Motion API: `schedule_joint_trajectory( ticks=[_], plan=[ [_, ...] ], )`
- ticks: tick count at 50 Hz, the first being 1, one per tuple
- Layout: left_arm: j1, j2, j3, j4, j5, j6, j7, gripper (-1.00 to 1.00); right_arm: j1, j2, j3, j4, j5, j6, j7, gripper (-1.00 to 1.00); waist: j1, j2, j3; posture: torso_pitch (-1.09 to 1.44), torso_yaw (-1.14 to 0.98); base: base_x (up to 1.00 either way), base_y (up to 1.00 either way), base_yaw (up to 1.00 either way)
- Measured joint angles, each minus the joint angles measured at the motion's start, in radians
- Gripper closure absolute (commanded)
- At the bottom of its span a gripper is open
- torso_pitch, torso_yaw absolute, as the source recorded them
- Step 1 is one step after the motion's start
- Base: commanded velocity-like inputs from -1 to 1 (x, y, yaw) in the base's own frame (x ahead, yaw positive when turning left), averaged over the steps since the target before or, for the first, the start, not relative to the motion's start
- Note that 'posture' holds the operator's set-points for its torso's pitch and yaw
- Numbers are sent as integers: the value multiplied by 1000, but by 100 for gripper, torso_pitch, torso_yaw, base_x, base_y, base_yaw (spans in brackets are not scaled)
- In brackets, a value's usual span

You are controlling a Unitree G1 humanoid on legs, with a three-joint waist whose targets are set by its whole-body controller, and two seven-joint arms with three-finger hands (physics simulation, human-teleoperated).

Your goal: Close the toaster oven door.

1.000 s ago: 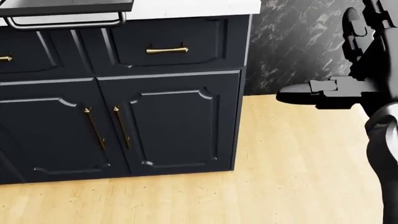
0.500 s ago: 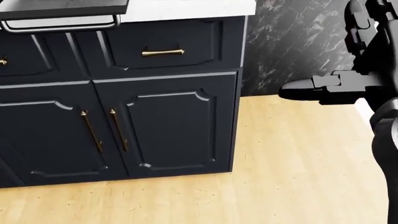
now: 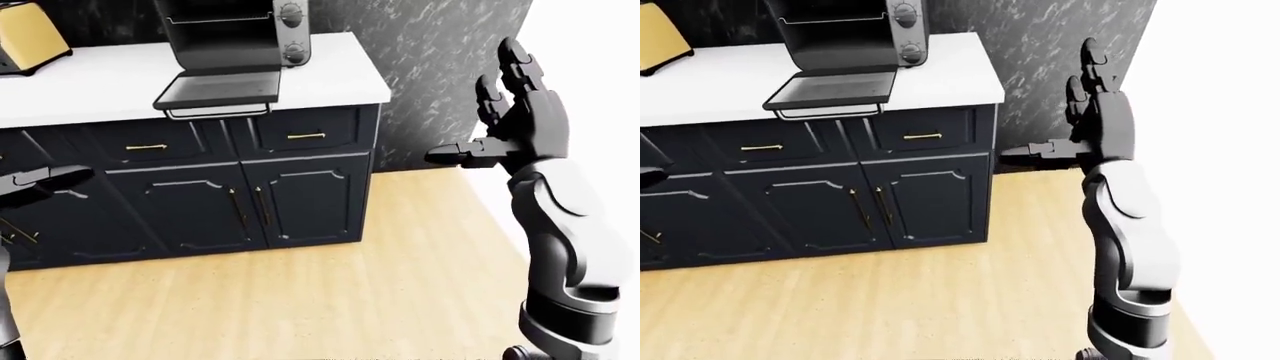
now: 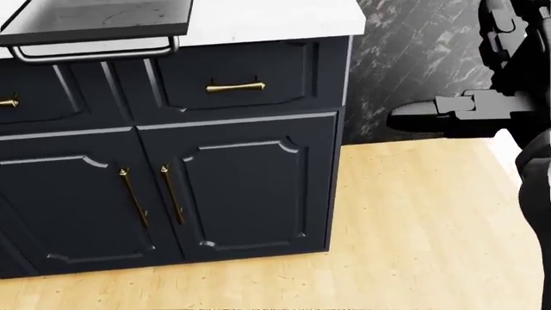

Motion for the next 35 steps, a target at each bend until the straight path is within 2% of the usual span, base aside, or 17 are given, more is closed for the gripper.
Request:
schedule_joint_trajectory(
  ticks=[1, 4, 6, 8, 10, 11, 12, 16, 22, 25, 26, 27, 28, 30, 32, 35],
  plan=[
    [1, -4, -7, -3, -1, 0, -2, -100, 3, -2, -8, 4, -2, 0, -3, -100, -5, 10, 0, 0, 0, 5, 20, 0],
    [-1, -5, -23, 0, -5, 7, -10, -100, 7, -2, -19, 23, -7, 5, -12, -100, -14, -5, -10, 0, 0, 5, 20, 0],
    [-4, -1, -19, 1, -6, 10, -12, -100, 1, -3, -16, 22, -7, 5, -16, -100, -11, 0, -16, 0, 0, 5, 20, 0],
    [-8, 6, -10, 0, -6, 10, -11, -100, -6, -5, -13, 13, -4, -5, -15, -100, -10, 23, -9, 0, 0, 4, 20, 0],
    [-6, 6, -3, -10, -5, 5, -8, -100, -10, -7, -13, 8, 0, -11, -15, -100, -13, 58, -4, 0, 0, 5, 20, 0],
    [-6, 7, -2, -13, -5, 3, -7, -100, -11, -8, -13, 7, 2, -12, -15, -100, -13, 82, -6, 0, 0, 5, 20, 0],
    [-7, 11, 1, -13, -4, 2, -6, -100, -13, -4, -10, 7, 3, -13, -16, -100, -6, 95, -13, 0, 0, 5, 20, 0],
    [4, 5, 9, 7, -1, 11, 0, -100, 5, 9, 20, 18, 13, 6, -9, -100, 5, 81, -1, 0, 0, 5, 20, 0],
    [-3, 12, 6, -11, -4, 17, -3, -100, -14, -3, 0, 1, 13, 9, -16, -100, -2, 15, -3, 0, 0, 5, 20, 0],
    [-7, 16, 8, -14, -5, 18, -3, -100, -18, -4, -1, -8, 15, 1, -17, -100, -1, -28, -10, 0, 0, 4, 19, 0],
    [-10, 15, 7, -17, -5, 17, -3, -100, -19, -7, -3, -8, 16, 1, -18, -100, -3, -33, -14, 0, 0, 5, 19, 0],
    [-8, 6, 2, -19, -5, 14, -4, -100, -15, -10, -8, -7, 17, 1, -19, -100, -10, -18, -11, 0, 0, 6, 20, 0],
    [-2, 2, -5, -18, -6, 14, -6, -100, -7, -8, -12, -2, 16, 3, -20, -100, -12, -12, -9, 0, 0, 5, 19, 0],
    [3, -2, -15, -13, -7, 18, -11, -100, 6, -6, -17, 10, 13, 11, -25, -100, -11, -18, -15, 0, 0, 4, 20, 0],
    [1, 1, -14, -8, -4, 20, -13, -100, 2, -8, -15, 15, 12, 18, -27, -100, -8, -9, -19, 0, 0, 4, 20, 0],
    [-3, 5, -6, -14, 1, 9, -13, -100, -6, -11, -14, 1, 13, 12, -25, -100, -7, 28, -10, 0, 0, 5, 19, 0]
  ],
)
